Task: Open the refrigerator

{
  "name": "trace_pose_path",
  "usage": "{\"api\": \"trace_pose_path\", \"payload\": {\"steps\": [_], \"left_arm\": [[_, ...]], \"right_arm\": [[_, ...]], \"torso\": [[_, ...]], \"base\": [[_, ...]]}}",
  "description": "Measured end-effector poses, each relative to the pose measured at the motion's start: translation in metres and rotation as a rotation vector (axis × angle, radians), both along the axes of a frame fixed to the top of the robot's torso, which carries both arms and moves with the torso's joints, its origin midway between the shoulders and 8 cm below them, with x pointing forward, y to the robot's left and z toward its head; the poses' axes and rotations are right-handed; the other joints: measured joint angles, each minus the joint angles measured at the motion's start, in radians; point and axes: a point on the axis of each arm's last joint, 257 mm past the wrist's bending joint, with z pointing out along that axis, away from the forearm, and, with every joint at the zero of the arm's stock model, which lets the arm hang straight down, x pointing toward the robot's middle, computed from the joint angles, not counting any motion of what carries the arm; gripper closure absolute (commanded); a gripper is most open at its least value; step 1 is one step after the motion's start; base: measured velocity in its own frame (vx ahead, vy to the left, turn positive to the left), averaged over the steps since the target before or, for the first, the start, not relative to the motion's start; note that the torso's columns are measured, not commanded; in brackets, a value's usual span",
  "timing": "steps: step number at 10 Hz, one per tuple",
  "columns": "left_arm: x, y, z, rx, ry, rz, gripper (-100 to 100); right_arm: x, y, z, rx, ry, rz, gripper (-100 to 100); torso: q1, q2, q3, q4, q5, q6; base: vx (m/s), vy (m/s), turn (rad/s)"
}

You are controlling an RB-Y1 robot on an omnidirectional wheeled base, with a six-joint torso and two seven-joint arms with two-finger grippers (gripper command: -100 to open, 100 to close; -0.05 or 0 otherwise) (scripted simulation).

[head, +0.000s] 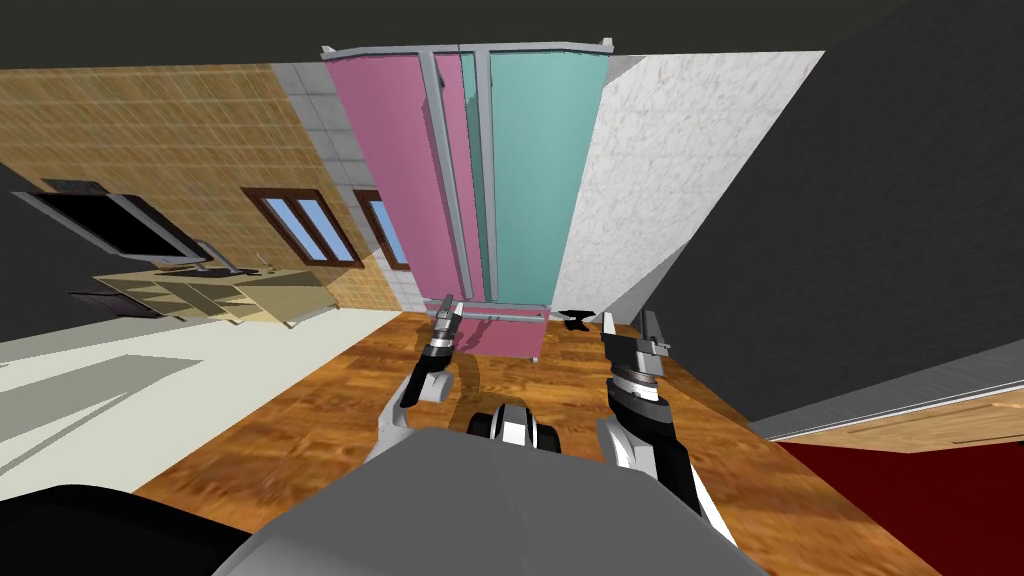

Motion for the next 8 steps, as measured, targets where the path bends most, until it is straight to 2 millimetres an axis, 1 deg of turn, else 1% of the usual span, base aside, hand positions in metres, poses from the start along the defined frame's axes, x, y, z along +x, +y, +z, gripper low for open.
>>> {"api": "trace_pose_path", "payload": {"steps": [8], "left_arm": [[0.031,0.001,-0.039,0.001,0.030,-0.012,-100]], "right_arm": [[0.000,0.000,0.000,0.000,0.000,0.000,0]], "torso": [[0.001,0.001,0.000,0.000,0.000,0.000]], "base": [[0.054,0.047,-0.044]]}}
